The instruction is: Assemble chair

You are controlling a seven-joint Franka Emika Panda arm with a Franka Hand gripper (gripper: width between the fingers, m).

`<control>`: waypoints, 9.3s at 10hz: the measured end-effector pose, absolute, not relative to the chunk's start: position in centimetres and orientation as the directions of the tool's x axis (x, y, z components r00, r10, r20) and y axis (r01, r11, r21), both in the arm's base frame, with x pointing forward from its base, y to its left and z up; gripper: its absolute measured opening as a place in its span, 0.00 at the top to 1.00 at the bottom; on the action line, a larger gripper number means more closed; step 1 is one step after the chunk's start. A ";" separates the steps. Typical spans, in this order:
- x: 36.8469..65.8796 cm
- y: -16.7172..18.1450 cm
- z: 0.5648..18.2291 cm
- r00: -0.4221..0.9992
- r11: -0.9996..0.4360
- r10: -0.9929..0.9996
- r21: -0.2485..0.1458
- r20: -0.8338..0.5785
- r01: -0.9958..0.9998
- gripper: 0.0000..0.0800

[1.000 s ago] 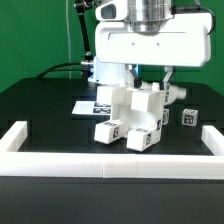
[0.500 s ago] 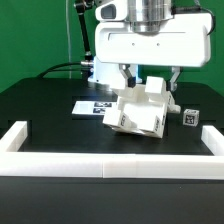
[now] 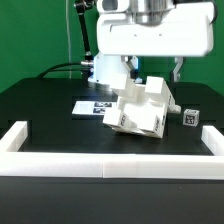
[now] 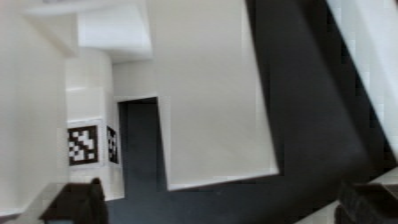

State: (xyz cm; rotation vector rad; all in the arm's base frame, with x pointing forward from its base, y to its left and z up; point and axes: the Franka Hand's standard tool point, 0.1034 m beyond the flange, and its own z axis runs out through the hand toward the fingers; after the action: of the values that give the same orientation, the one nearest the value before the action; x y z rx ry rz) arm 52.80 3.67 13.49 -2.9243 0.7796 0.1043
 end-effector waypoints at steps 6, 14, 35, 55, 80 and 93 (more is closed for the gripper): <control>51.4 3.5 14.1 0.864 -0.857 -0.498 -0.107 -0.078 -0.504 0.19; 49.3 2.8 12.3 0.868 -0.865 -0.486 -0.087 -0.097 -0.494 0.19; 53.2 0.2 10.8 0.892 -0.891 -0.447 -0.062 -0.060 -0.450 0.19; 48.0 13.3 14.4 0.717 -0.712 -0.690 -0.088 -0.100 -0.697 0.19; 45.1 15.1 8.3 0.721 -0.722 -0.690 -0.014 -0.064 -0.692 0.19; 46.7 10.5 8.2 0.765 -0.765 -0.643 -0.015 -0.045 -0.644 0.19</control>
Offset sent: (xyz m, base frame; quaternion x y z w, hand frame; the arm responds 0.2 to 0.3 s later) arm 0.0000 0.0000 0.0000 0.0000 0.0000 0.0000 1.0000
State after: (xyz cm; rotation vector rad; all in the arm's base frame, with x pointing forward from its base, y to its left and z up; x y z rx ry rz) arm 46.73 10.47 8.25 -2.9229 1.0663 0.0584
